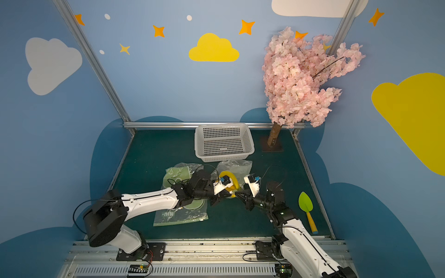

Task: Open the zip-top bag and take out the banana
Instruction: Unzip the zipper on the zipper food storage bag.

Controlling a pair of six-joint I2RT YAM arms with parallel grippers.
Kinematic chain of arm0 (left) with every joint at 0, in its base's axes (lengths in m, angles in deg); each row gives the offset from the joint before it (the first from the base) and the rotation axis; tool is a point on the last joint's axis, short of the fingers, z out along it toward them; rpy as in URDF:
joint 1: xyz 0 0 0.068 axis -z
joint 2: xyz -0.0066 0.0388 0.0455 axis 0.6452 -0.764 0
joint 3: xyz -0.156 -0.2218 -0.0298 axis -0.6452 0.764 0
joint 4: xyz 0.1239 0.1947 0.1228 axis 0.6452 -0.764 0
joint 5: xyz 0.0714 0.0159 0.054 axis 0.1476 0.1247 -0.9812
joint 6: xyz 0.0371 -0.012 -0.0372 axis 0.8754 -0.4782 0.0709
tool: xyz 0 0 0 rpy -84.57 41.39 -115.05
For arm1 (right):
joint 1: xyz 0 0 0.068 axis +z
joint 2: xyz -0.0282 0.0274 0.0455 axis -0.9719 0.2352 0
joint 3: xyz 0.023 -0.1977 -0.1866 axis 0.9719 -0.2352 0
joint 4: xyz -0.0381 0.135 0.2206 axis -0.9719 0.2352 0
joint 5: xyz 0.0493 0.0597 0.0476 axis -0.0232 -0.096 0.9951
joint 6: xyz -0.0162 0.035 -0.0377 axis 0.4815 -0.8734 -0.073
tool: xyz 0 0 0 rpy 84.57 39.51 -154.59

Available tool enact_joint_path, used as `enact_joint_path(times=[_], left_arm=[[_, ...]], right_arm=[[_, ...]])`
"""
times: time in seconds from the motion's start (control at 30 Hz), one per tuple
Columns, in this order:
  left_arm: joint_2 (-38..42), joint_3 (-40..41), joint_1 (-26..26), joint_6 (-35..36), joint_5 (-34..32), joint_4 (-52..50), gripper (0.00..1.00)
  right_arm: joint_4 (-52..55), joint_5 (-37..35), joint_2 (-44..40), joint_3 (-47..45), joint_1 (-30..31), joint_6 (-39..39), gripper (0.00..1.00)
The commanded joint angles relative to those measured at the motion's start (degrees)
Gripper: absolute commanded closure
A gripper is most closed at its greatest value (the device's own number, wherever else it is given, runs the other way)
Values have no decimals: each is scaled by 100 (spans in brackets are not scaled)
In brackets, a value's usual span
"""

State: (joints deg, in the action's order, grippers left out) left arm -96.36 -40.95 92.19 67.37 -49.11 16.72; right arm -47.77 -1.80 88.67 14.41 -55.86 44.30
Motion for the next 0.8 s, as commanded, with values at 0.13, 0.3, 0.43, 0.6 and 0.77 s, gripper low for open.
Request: enact_joint_path(times=[0.13,0.3,0.43,0.6,0.77], left_arm=[[50,0,-46,-135,-13,60,91],[174,75,-50,-148,-288,127,79],[329,236,-45,-108,-373,341,76],[393,257,-42,-17,-217,343,74],[372,259,-42,2,72,372,70]], right_arm=[[-37,274,-12,186,95,29,100],[86,283,-51,198,109,59,100],[243,271,-21,266,117,88,100],[312,241,122,356,117,42,100],[292,274,235,421,117,45,100]])
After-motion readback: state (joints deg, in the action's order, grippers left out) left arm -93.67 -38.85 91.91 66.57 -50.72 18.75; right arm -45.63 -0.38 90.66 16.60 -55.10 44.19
